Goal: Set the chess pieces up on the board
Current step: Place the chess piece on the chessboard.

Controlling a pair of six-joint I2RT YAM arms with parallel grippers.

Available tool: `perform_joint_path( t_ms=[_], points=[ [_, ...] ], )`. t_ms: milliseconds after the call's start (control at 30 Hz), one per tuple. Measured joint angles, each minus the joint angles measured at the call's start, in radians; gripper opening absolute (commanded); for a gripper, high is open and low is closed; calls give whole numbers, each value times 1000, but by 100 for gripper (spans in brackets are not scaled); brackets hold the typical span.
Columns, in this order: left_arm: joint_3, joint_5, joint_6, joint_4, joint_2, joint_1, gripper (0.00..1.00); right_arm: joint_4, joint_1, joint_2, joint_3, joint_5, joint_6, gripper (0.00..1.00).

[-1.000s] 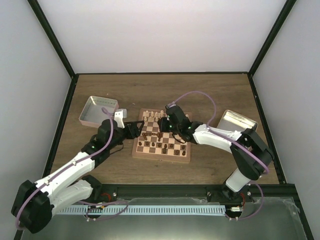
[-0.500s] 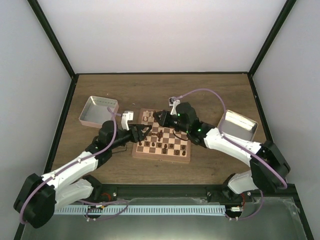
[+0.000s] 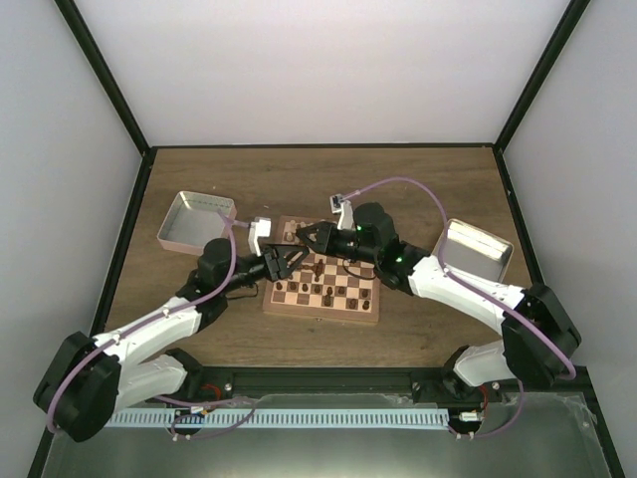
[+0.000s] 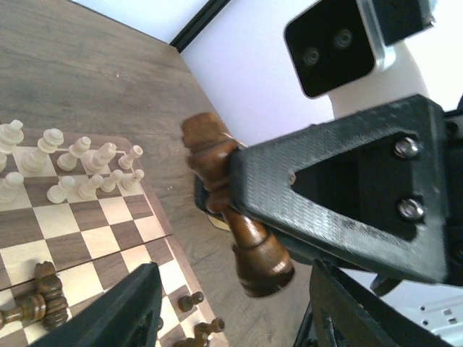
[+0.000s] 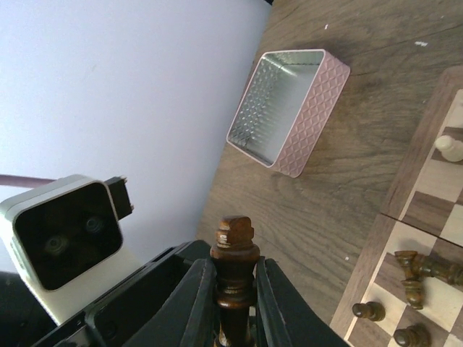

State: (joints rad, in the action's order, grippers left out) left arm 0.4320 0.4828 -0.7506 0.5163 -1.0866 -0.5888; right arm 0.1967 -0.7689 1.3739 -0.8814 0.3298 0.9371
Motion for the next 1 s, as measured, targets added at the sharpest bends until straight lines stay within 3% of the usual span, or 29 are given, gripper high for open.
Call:
perform_joint_path(
  t_ms=[300, 767, 833, 1000],
  points=[
    [17, -2, 11, 13, -17, -1, 43, 10, 1, -13, 4, 52, -9, 15],
    [90, 11, 286, -188, 119, -8, 18, 18, 2, -90, 23, 91, -122, 19],
    [93, 20, 315, -199, 128, -7, 20, 14, 4, -99, 22, 108, -133, 19],
    [116, 52, 349, -224, 115, -6, 48, 13, 7, -109, 22, 138, -139, 19]
  ],
)
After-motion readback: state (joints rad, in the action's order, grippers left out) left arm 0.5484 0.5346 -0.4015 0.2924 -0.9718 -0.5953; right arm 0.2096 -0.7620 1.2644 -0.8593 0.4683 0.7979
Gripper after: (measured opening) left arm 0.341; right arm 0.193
